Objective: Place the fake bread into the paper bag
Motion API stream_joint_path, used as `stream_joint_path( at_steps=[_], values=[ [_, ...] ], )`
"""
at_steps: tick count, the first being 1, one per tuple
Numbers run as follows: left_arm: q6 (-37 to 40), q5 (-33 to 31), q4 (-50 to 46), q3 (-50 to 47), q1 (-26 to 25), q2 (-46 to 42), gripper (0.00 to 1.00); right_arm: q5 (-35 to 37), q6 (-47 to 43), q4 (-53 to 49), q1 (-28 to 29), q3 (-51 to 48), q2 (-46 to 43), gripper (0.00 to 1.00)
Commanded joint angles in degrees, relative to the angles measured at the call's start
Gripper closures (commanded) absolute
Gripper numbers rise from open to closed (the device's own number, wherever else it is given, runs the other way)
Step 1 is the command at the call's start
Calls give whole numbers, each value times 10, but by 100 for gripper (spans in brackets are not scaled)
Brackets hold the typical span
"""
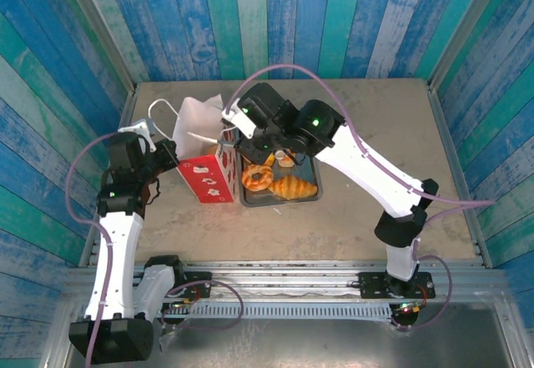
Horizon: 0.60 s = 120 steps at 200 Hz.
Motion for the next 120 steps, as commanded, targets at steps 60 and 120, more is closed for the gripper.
stream_joint_path(
  at_steps=[60,120],
  values=[
    [18,-24,-19,22,2,1,100,-34,42,96,-30,-106,-164,42],
    [22,-34,-22,25,2,-4,100,-87,94,111,-172,-270,-312,41]
  ],
)
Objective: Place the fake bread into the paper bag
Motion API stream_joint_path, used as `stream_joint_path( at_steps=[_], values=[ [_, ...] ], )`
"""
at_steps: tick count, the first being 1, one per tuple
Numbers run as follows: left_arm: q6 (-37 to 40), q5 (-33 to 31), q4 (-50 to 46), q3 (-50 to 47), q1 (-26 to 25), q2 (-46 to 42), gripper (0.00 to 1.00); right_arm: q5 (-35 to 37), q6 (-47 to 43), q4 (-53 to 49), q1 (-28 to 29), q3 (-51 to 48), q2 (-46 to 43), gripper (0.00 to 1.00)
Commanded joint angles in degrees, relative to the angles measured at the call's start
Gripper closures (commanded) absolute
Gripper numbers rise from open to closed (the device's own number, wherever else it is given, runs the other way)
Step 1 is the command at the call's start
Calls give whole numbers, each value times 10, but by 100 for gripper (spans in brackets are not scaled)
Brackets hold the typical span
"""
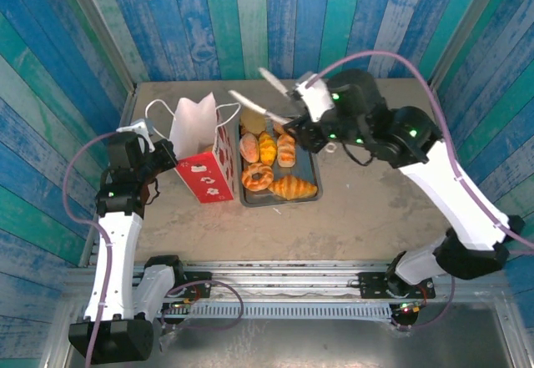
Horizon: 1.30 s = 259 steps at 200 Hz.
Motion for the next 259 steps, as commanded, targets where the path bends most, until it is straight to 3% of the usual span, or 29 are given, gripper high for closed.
stream_joint_path(
  at_steps=[1,33,60,104,259],
  values=[
    [8,-8,-5,15,2,-4,100,-34,33,20,-55,-51,-52,41],
    [6,1,-1,18,2,-2,100,-97,53,22,-152,-154,-93,40],
    [8,3,0,21,2,-3,100,-141,59,43,-197,-245,-99,41],
    [8,5,2,23,2,-3,100,-172,75,87,-203,-345,-59,41],
    [15,8,-11,26,2,-15,100,-190,86,142,-210,-370,121,43]
  ],
)
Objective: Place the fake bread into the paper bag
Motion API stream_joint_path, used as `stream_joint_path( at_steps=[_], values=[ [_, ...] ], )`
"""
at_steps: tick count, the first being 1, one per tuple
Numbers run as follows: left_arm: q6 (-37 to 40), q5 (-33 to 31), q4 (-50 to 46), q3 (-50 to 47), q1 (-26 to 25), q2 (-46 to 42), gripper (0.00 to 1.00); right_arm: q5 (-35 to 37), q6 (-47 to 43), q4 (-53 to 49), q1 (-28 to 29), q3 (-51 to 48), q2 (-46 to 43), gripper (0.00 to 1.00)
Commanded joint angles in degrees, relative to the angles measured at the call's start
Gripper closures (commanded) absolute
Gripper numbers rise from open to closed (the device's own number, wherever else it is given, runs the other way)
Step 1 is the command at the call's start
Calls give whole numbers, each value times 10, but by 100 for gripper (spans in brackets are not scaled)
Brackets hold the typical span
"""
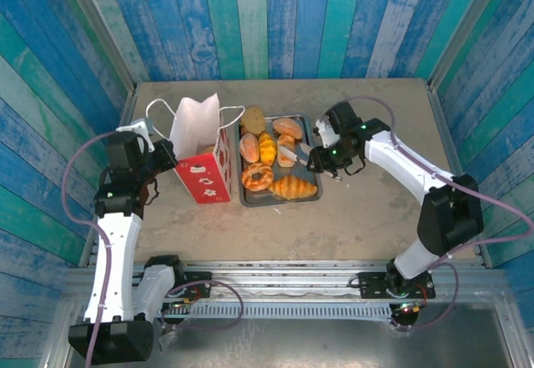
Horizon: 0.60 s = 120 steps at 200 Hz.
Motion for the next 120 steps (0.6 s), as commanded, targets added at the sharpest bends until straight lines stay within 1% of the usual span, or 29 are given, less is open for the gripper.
stream_joint_path(
  at_steps=[1,120],
  values=[
    [10,4,3,17,2,-12,100,-3,4,16,-3,1,15,43],
    [13,0,1,19,2,-10,100,-45,18,48,-4,8,73,44]
  ],
)
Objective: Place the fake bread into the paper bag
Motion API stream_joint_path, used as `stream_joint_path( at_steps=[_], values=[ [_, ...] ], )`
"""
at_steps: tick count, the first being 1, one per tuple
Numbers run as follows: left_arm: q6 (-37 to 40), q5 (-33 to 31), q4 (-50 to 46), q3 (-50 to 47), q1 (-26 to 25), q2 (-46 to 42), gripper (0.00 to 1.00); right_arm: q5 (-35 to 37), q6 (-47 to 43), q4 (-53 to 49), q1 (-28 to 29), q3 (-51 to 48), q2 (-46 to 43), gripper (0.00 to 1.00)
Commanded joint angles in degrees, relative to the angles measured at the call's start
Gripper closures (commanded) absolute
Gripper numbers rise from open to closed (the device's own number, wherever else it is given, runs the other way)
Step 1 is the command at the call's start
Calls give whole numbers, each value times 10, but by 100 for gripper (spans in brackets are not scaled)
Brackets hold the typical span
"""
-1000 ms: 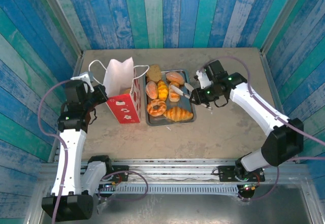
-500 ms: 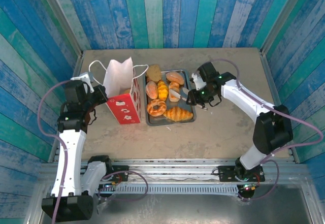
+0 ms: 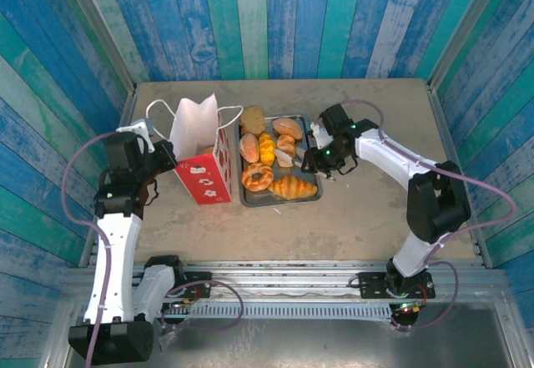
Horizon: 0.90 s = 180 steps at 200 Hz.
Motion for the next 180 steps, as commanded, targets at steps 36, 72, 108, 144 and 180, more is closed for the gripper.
stream_joint_path(
  at_steps=[36,72,108,144,180],
  values=[
    [10,0,3,19,2,-9,100,-21,7,5,-3,10,22,48],
    [8,1,5,19,2,-10,100,-12,5,-3,-3,10,7,53],
    [6,4,7,18,2,-9,100,-2,2,-17,-3,6,-18,59],
    [6,3,8,17,2,-11,100,7,2,-30,-3,-2,-54,60],
    [4,7,12,16,2,-10,100,21,-4,-48,-2,3,-95,60]
  ],
)
